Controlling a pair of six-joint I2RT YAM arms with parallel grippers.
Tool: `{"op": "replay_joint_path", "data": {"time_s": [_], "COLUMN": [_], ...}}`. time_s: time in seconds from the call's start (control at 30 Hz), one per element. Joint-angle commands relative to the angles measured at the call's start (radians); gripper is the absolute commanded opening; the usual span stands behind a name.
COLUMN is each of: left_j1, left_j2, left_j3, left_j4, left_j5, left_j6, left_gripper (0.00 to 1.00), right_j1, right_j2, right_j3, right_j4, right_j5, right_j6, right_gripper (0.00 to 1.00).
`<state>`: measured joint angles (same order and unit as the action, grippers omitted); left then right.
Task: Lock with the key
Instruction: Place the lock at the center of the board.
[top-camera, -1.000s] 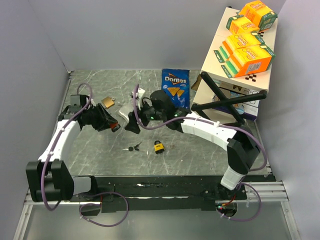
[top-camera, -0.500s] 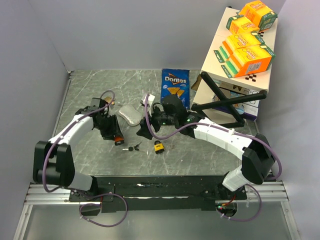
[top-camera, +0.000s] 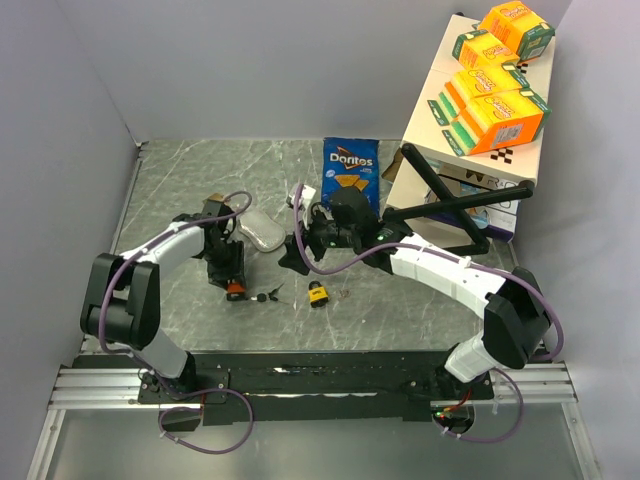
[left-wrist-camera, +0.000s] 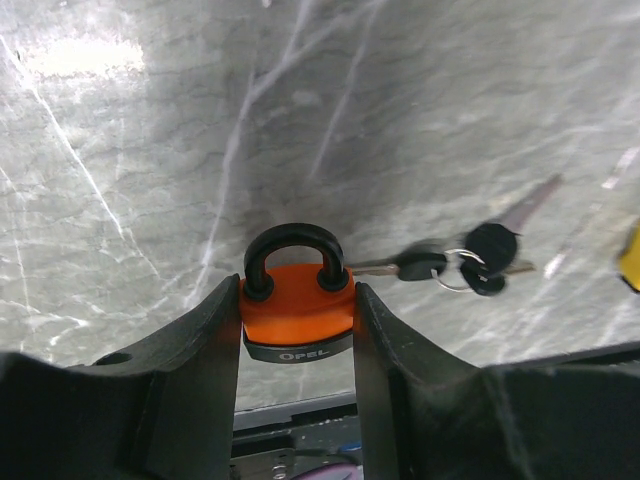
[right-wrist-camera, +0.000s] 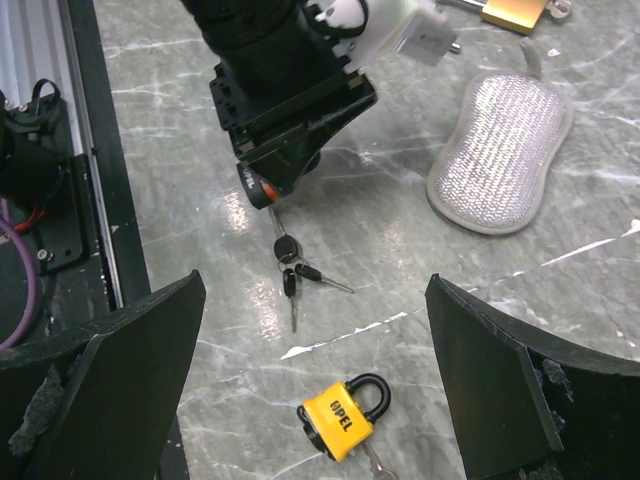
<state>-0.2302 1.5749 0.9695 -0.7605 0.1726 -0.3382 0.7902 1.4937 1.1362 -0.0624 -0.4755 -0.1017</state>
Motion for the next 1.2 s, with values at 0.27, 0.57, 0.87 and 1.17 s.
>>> {"op": "replay_joint_path", "data": {"time_s": [0.27, 0.57, 0.87, 1.17], "left_j1": [-0.021, -0.024, -0.018, 0.145], "left_j2": [0.068, 0.085, 0.07, 0.028], "left_j3": [0.038, 0.04, 0.147, 0.607], "left_j4": [-0.04, -0.045, -0.144, -0.24], "left_j5": [-0.058, -0.058, -0.024, 0.16], "left_j6": [0.033, 0.03, 0.093, 0.326], "left_gripper": [0.12, 0.55, 0.87, 0.96], "right_j1": [-0.025, -0.037, -0.046, -0.065], "right_j2": [-0.052, -0.047, -0.033, -0.03], "right_j3": [-0.015, -0.009, 0.033, 0.063], "right_j4": [0.026, 0.018, 0.001, -0.019], "right_j5": [-0.015, -0.029, -0.045, -0.048], "right_j6": [0.019, 0.025, 0.019, 0.007], "right_gripper": [1.0, 1.0, 1.0, 1.0]}}
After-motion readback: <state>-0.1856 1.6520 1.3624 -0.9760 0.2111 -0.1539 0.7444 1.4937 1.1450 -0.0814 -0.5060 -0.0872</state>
